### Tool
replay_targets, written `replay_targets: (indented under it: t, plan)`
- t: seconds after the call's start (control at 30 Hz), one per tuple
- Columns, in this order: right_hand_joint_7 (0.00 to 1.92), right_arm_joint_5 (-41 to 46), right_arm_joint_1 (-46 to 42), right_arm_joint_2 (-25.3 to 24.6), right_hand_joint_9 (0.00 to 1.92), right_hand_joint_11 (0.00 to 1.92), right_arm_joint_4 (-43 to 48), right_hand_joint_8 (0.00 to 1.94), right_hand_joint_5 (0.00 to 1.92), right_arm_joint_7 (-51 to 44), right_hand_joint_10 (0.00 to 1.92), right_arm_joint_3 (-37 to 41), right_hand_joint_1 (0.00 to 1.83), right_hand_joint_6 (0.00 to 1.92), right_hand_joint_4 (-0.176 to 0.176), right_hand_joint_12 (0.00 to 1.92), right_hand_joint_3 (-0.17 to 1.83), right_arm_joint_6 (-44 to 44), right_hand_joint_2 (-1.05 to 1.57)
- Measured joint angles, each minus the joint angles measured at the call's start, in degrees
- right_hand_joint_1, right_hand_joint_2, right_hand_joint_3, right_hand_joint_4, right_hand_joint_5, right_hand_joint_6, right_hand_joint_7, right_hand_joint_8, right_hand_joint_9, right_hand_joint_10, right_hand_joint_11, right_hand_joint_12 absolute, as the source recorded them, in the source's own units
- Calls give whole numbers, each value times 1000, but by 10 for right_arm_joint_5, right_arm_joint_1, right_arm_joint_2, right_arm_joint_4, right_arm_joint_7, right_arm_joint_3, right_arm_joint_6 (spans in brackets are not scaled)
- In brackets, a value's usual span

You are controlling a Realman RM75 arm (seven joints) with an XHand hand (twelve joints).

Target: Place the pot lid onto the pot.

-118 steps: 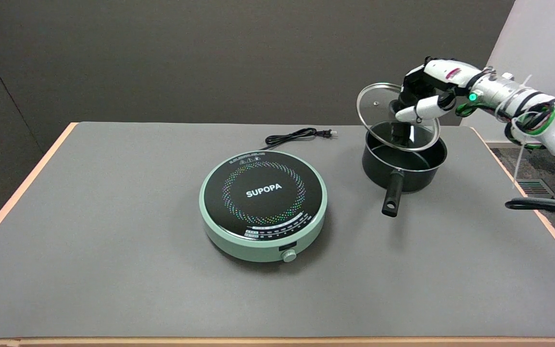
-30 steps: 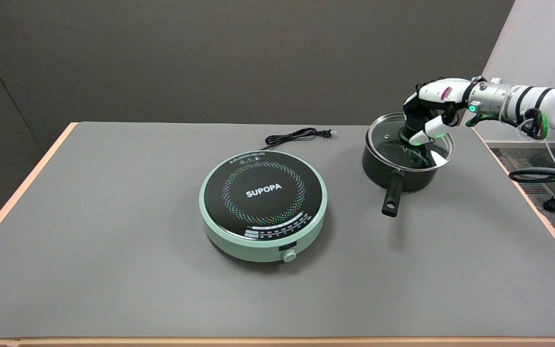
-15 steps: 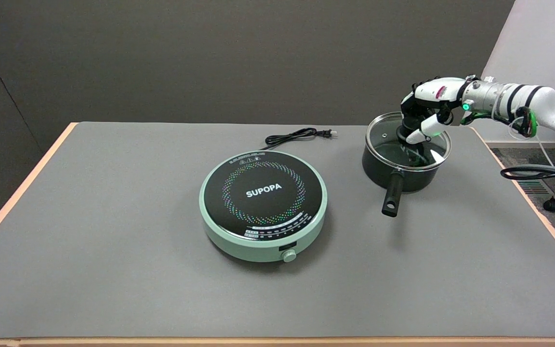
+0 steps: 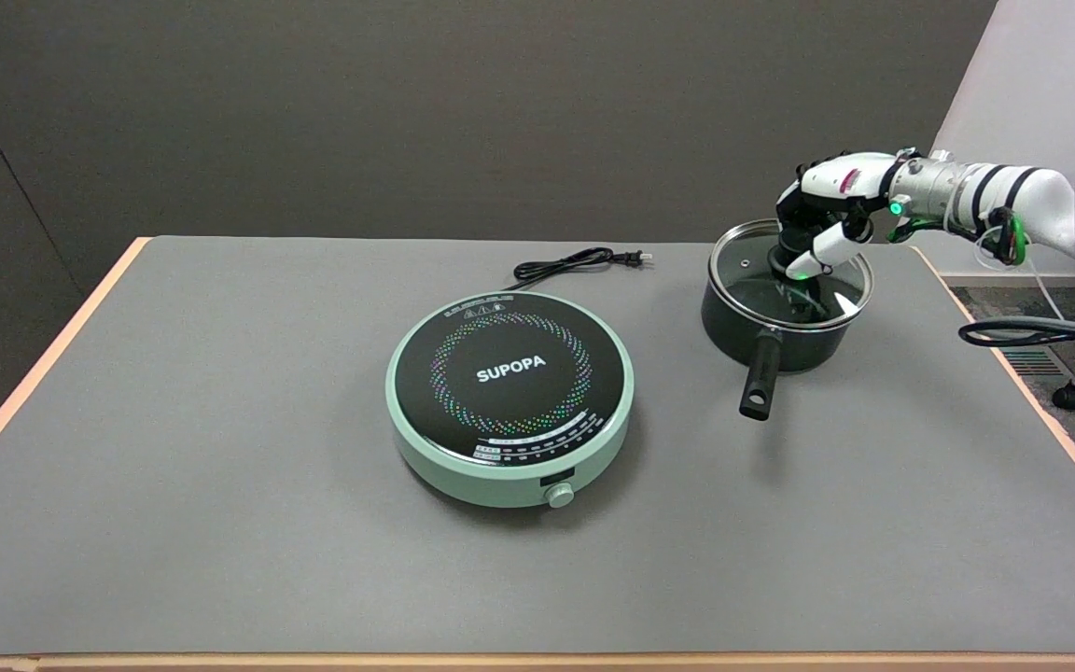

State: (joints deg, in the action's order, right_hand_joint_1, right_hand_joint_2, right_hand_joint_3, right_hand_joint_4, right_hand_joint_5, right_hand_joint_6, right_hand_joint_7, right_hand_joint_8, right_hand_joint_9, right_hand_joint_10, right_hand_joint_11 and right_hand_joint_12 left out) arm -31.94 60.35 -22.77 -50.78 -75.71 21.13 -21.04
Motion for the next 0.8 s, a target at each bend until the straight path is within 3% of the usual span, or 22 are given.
replay_targets:
  t: [0.8]
  plan:
    - [1029,-1,9,-14,925,684,16,1043,764,1,1407,-16,1215,1315,-56,1350,308,5,1012]
